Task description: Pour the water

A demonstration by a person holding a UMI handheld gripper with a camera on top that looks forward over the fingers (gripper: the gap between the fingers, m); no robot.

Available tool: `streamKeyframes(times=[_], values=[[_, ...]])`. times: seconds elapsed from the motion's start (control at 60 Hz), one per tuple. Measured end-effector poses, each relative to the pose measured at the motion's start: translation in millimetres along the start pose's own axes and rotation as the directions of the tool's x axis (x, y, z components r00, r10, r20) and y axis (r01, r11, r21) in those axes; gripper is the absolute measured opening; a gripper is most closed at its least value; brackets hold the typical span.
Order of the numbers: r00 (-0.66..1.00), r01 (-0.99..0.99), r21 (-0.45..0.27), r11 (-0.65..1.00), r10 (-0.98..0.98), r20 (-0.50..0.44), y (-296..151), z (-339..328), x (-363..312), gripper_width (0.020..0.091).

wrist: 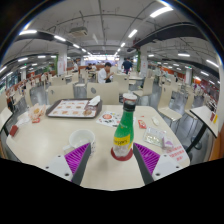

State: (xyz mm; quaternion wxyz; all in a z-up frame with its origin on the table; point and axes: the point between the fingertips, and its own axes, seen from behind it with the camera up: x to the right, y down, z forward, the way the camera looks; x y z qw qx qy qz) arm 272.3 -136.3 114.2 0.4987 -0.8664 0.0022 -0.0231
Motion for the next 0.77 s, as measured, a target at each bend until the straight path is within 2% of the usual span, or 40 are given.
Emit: streamKeyframes(times=[0.133,0.25,0.517,0.767], values=[[0.999,-0.002,-0.082,0.997,-0.002,-0.041,11.9,-57.2,-51.7,0.0851],[0.998,-0.041,-0.114,0.993,0.036,-0.046,9.8,-93.8,-117.0,0.0855],[0.998,-0.036,-0.100,0.994,0.032,-0.049,-10.5,-133.2,-228.7,0.0860],[0.996,-0.037,-0.059,0.998,0.033,-0.078,-28.2,-141.4,-257.2,0.0859]])
